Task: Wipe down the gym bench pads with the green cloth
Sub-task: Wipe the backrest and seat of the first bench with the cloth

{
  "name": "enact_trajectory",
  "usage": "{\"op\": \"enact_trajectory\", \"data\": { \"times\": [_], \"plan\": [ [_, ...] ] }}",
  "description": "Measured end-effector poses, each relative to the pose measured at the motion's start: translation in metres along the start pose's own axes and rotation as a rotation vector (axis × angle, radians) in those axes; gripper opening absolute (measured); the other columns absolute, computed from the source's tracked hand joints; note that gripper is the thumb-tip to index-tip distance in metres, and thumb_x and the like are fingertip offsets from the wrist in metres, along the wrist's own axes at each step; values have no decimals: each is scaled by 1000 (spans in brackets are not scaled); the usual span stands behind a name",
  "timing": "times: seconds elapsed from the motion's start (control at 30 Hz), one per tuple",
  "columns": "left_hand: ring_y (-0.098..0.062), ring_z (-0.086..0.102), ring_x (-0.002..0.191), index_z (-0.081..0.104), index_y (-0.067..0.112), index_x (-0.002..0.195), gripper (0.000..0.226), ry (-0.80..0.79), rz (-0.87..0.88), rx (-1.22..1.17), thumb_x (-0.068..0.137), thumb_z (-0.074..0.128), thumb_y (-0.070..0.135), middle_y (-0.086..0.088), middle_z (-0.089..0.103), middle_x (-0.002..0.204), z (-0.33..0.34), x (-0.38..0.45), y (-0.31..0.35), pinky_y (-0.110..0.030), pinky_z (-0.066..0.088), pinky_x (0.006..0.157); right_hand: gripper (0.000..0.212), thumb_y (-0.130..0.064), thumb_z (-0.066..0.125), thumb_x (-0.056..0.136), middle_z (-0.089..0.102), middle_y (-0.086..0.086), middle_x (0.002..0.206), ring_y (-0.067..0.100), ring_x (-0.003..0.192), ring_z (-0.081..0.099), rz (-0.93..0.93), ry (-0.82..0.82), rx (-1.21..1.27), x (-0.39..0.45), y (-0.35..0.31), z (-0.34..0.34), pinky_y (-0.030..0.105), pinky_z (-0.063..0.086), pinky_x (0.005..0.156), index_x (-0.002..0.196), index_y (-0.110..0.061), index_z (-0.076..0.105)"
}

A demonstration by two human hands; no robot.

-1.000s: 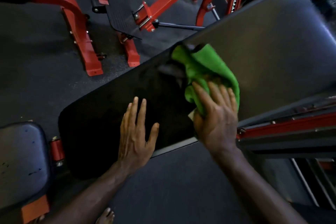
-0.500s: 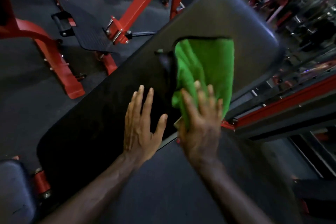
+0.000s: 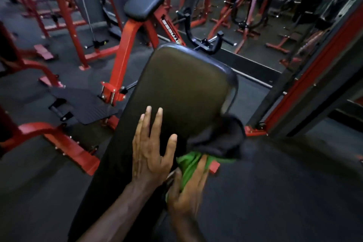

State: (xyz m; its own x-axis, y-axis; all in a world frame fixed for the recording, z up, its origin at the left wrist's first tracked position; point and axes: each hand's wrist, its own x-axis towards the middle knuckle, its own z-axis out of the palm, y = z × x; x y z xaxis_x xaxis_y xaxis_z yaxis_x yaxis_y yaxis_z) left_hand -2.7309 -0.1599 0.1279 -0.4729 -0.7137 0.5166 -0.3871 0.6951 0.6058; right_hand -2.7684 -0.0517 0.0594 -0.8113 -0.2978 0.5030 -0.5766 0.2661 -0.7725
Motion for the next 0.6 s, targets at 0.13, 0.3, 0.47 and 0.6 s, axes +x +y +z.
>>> {"op": "enact_trajectory", "data": {
  "times": [0.13,0.3,0.47,0.6],
  "plan": [
    [-26,21,157,32,25,162,70,-72,134,53,98,51,49,0,16,172,-8,32,13,-38,21,122,72,-46,49,100,43,13,157,26,144,40,188,70,197,45,-24,10,14,22,119,163,-26,19],
    [-30,20,157,36,19,160,68,-120,318,110,99,59,39,-9,18,172,1,50,25,-40,20,126,75,-42,52,102,34,9,165,17,153,33,166,119,202,69,-22,13,28,26,124,162,-10,22],
    [-28,16,159,34,16,161,67,-207,450,153,101,56,36,-10,18,171,15,44,13,-46,23,126,76,-56,48,98,39,10,163,18,150,38,330,25,272,1,8,12,29,32,120,160,-23,21],
    [-27,13,159,31,13,161,66,-256,611,201,104,50,40,-12,17,171,16,53,1,-45,21,127,71,-50,51,100,47,4,157,2,145,40,321,182,300,53,-11,12,26,34,119,158,-13,36]
  ]
}}
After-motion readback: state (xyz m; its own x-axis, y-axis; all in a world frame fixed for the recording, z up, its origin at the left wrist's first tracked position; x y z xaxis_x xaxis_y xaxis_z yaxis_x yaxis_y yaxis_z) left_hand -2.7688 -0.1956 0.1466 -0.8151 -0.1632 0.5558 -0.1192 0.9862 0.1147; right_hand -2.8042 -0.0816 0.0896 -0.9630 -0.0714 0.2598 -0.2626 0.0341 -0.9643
